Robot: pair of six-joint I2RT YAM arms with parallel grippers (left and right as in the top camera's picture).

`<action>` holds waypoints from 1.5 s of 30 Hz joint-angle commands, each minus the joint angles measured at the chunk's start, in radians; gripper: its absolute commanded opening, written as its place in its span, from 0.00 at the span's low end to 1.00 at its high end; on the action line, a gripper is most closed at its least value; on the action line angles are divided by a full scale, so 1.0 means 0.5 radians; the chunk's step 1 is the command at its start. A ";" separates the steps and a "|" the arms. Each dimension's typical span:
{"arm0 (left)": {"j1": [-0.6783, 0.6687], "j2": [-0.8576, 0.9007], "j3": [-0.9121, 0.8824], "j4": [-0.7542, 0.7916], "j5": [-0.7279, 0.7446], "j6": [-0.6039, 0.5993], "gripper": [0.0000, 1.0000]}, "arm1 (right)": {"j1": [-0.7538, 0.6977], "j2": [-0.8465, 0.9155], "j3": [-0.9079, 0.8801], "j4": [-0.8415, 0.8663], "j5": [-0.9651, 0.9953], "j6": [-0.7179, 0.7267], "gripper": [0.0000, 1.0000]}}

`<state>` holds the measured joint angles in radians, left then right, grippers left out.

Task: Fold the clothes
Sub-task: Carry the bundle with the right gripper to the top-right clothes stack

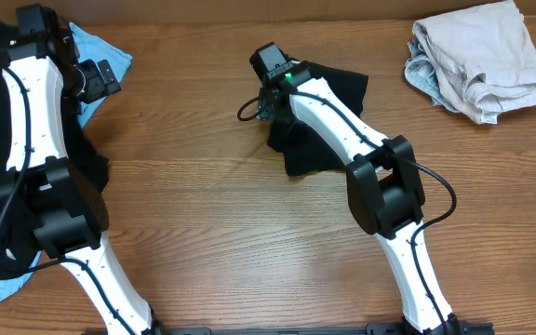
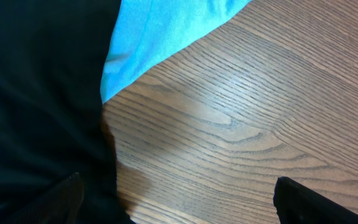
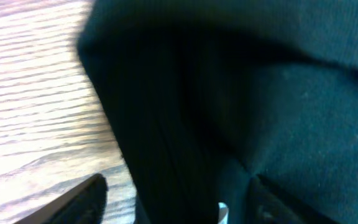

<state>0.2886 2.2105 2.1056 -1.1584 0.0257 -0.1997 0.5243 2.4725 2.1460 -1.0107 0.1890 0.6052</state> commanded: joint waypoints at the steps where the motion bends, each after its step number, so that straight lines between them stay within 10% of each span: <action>1: -0.002 -0.013 0.014 0.010 -0.020 0.041 1.00 | 0.009 0.085 0.027 -0.001 -0.091 0.049 0.70; 23: -0.002 -0.013 0.014 0.028 -0.019 0.040 1.00 | -0.024 0.056 0.209 -0.314 -0.209 -0.218 0.04; 45: -0.002 -0.013 0.014 0.020 -0.014 0.040 1.00 | -0.711 -0.572 1.199 -0.997 -0.203 -0.585 0.04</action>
<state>0.2886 2.2108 2.1056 -1.1442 0.0257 -0.1997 0.2119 2.2597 2.7049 -1.5249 0.0818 0.3435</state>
